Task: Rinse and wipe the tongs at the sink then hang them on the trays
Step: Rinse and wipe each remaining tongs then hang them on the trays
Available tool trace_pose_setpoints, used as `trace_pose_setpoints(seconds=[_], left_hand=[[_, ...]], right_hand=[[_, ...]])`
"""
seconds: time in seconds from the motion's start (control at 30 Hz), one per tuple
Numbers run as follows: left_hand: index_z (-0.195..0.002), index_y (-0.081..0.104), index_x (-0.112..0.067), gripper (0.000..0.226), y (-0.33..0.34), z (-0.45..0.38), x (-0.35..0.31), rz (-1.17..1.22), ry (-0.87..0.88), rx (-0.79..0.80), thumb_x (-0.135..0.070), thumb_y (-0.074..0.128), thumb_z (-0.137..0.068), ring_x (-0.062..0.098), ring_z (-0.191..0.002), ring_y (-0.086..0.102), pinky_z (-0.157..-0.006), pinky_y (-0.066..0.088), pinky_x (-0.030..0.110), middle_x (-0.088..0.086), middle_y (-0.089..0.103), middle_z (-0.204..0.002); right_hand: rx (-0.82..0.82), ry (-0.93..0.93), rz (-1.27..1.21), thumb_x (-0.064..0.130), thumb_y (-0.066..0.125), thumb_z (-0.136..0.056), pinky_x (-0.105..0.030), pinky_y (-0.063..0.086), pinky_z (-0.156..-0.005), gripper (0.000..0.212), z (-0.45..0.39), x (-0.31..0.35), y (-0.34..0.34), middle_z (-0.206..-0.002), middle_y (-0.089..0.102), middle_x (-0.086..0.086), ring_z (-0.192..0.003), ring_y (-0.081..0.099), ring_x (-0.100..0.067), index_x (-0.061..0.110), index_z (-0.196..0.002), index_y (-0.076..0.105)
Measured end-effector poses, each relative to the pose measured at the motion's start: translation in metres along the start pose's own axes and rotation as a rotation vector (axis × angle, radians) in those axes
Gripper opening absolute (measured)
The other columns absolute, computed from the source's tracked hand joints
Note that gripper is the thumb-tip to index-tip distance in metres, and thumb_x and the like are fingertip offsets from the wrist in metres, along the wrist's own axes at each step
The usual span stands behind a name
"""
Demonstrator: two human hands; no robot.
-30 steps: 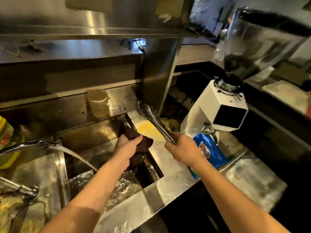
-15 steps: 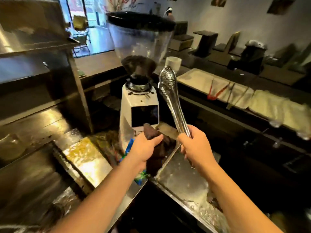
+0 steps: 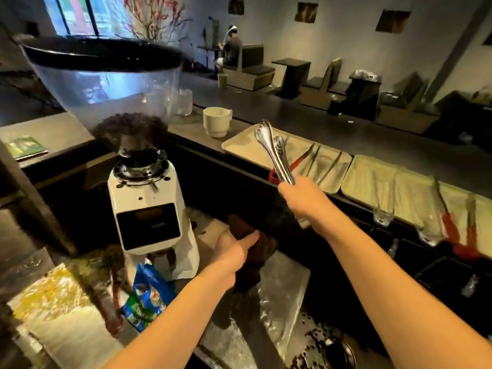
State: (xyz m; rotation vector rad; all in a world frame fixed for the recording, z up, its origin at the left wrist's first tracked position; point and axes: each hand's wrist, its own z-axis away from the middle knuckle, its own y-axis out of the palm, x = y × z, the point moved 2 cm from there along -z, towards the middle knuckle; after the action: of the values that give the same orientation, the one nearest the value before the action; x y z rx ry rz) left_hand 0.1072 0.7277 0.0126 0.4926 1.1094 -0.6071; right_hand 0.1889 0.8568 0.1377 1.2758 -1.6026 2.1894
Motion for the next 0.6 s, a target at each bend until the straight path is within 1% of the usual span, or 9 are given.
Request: trace_pose_setpoints(seconds=[0.07, 0.1, 0.17, 0.27, 0.37, 0.43, 0.5, 0.53, 0.6], left_hand=[[-0.108, 0.068, -0.021, 0.030, 0.002, -0.011, -0.005, 0.017, 0.026, 0.004, -0.032, 0.078, -0.082, 0.032, -0.103, 0.069, -0.099, 0.052, 0.054, 0.011, 0.075, -0.107], [-0.107, 0.068, -0.018, 0.028, 0.001, -0.017, -0.007, 0.018, 0.036, -0.006, -0.029, 0.078, -0.083, 0.032, -0.102, 0.070, -0.098, 0.052, 0.054, 0.012, 0.075, -0.106], [-0.108, 0.067, -0.015, 0.029, -0.001, -0.029, -0.015, -0.009, 0.035, -0.042, -0.030, 0.076, -0.085, 0.031, -0.098, 0.071, -0.096, 0.055, 0.051, 0.013, 0.075, -0.104], [-0.108, 0.066, -0.021, 0.029, -0.006, -0.042, -0.025, 0.008, 0.043, -0.067, -0.033, 0.076, -0.084, 0.029, -0.095, 0.072, -0.093, 0.057, 0.047, 0.009, 0.075, -0.101], [-0.108, 0.066, -0.021, 0.024, -0.011, -0.053, -0.031, 0.017, 0.085, -0.087, -0.025, 0.075, -0.086, 0.024, -0.095, 0.070, -0.087, 0.055, 0.035, 0.003, 0.074, -0.099], [-0.109, 0.065, -0.016, 0.023, -0.013, -0.057, -0.034, 0.008, 0.105, -0.084, -0.019, 0.074, -0.088, 0.024, -0.098, 0.069, -0.086, 0.051, 0.031, 0.004, 0.072, -0.101], [-0.114, 0.065, -0.008, 0.028, -0.015, -0.061, -0.037, 0.012, 0.100, -0.092, -0.016, 0.072, -0.089, 0.027, -0.103, 0.068, -0.089, 0.052, 0.032, 0.010, 0.072, -0.106], [-0.118, 0.065, -0.004, 0.032, -0.016, -0.064, -0.038, 0.020, 0.088, -0.096, -0.015, 0.072, -0.089, 0.029, -0.106, 0.068, -0.093, 0.053, 0.036, 0.013, 0.072, -0.111], [-0.123, 0.063, 0.002, 0.037, -0.017, -0.068, -0.037, 0.060, 0.060, -0.093, -0.011, 0.071, -0.089, 0.033, -0.112, 0.067, -0.101, 0.051, 0.047, 0.020, 0.070, -0.119]], right_hand=[[0.013, -0.017, 0.090, 0.031, 0.051, -0.086, -0.034, 0.043, -0.060, 0.034, -0.034, 0.020, -0.006, -0.099, 0.064, -0.020, -0.091, 0.063, -0.038, 0.006, -0.106, 0.063], [0.050, -0.017, 0.098, 0.026, 0.051, -0.088, -0.038, 0.049, -0.067, 0.028, -0.049, 0.030, -0.006, -0.102, 0.064, -0.022, -0.095, 0.063, -0.039, 0.004, -0.103, 0.063], [0.137, -0.018, 0.103, 0.016, 0.049, -0.093, -0.044, 0.055, -0.082, 0.021, -0.078, 0.048, -0.003, -0.100, 0.062, -0.022, -0.090, 0.061, -0.036, 0.001, -0.103, 0.062], [0.183, 0.024, 0.301, 0.013, 0.042, -0.097, -0.037, 0.047, -0.076, 0.037, -0.115, 0.068, 0.009, -0.100, 0.055, -0.017, -0.088, 0.056, -0.029, -0.004, -0.127, 0.055], [0.236, 0.005, 0.470, 0.008, 0.040, -0.092, -0.041, 0.050, -0.090, 0.048, -0.144, 0.077, 0.025, -0.105, 0.056, -0.021, -0.088, 0.056, -0.031, -0.005, -0.138, 0.046], [0.224, -0.010, 0.553, 0.017, 0.043, -0.090, -0.044, 0.051, -0.093, 0.047, -0.159, 0.074, 0.033, -0.108, 0.060, -0.019, -0.095, 0.059, -0.033, 0.002, -0.134, 0.052], [0.160, -0.004, 0.613, 0.033, 0.046, -0.087, -0.044, 0.049, -0.095, 0.053, -0.170, 0.072, 0.039, -0.123, 0.059, -0.018, -0.112, 0.057, -0.036, 0.011, -0.134, 0.055], [0.144, 0.001, 0.633, 0.038, 0.046, -0.085, -0.043, 0.046, -0.094, 0.056, -0.177, 0.073, 0.045, -0.130, 0.058, -0.017, -0.117, 0.055, -0.036, 0.014, -0.135, 0.054], [0.123, 0.009, 0.625, 0.040, 0.048, -0.083, -0.043, 0.044, -0.087, 0.058, -0.186, 0.071, 0.055, -0.131, 0.060, -0.015, -0.117, 0.056, -0.036, 0.014, -0.134, 0.055]])
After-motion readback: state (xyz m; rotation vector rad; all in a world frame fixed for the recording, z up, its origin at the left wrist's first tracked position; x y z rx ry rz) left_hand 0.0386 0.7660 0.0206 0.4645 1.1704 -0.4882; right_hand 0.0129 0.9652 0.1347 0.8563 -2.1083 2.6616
